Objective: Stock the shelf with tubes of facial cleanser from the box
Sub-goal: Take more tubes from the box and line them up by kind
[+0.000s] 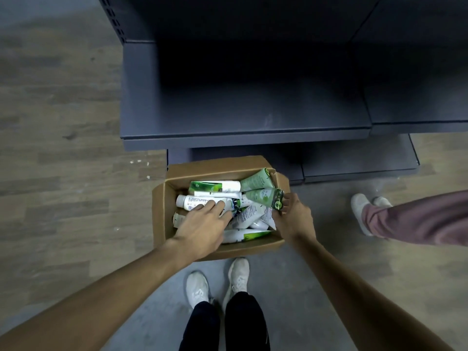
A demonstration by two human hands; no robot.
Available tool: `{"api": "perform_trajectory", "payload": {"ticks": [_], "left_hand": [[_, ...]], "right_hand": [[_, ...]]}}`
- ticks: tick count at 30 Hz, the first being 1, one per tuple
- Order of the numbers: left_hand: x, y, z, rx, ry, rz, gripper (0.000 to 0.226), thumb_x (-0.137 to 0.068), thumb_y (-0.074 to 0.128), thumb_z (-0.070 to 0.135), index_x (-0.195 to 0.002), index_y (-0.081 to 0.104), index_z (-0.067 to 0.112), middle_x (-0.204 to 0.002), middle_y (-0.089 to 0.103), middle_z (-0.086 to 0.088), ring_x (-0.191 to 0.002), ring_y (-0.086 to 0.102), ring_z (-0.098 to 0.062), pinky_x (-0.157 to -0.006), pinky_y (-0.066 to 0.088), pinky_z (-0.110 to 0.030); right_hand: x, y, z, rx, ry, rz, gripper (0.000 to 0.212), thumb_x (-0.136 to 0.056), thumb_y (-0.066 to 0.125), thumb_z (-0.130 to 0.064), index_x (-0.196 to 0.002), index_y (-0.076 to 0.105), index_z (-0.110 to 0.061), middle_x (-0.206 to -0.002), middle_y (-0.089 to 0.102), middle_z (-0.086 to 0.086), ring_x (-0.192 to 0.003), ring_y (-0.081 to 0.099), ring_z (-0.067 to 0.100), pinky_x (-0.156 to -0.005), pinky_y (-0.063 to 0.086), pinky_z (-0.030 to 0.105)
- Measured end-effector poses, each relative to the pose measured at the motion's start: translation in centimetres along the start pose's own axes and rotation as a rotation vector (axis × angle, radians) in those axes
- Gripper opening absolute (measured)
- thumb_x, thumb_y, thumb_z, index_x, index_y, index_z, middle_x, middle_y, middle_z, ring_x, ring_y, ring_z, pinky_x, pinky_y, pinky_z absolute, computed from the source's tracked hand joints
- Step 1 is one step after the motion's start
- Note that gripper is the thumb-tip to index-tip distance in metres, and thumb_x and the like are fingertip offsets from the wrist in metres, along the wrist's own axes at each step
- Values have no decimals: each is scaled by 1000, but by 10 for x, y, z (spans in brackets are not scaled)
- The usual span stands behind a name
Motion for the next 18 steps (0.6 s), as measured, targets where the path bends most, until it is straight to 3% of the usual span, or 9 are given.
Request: {"api": "perform_trajectory", "payload": {"ticks": [4, 10, 15, 18], "left_hand": [[-12, 8, 8, 31, -9, -14, 36, -92, 48, 21, -128, 44, 16, -127, 43, -6, -117, 44, -25, -89, 42, -37], [-26, 23, 13, 83, -27, -35, 38, -91, 49, 20, -129, 44, 17, -127, 44, -5, -118, 44, -24, -86, 43, -35], [-33, 36, 9, 223, -123, -20, 42, -87, 51, 18, -129, 43, 17, -122, 46, -3, -113, 48, -23, -81, 47, -35], [-36, 38, -4, 358, -220, 4, 37, -86, 54, 16, -121, 43, 17, -115, 47, -4, -107, 50, -23, -79, 51, -37]], "right_hand": [[-15, 8, -6, 9, 41, 16, 27, -89, 65, -27, -105, 57, -8, -99, 68, 13, -96, 63, 33, -69, 40, 28], [-27, 22, -20, 63, 5, -9, 29, -90, 67, -34, -102, 60, -9, -95, 69, 10, -90, 66, 30, -67, 42, 27], [-31, 30, -22, 11, 36, -21, 25, -92, 62, -23, -113, 60, -11, -102, 69, 10, -99, 65, 30, -80, 50, 34], [-29, 30, -27, 85, -53, -88, 26, -94, 58, -19, -119, 60, -15, -105, 69, 9, -101, 64, 31, -86, 50, 37]]}}
Point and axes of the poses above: each hand's wrist, its own x-axis away from the middle knuckle, its own y-axis out of the palm, z = x × y, the point moved 7 cm from there along -x, towards the middle knuckle
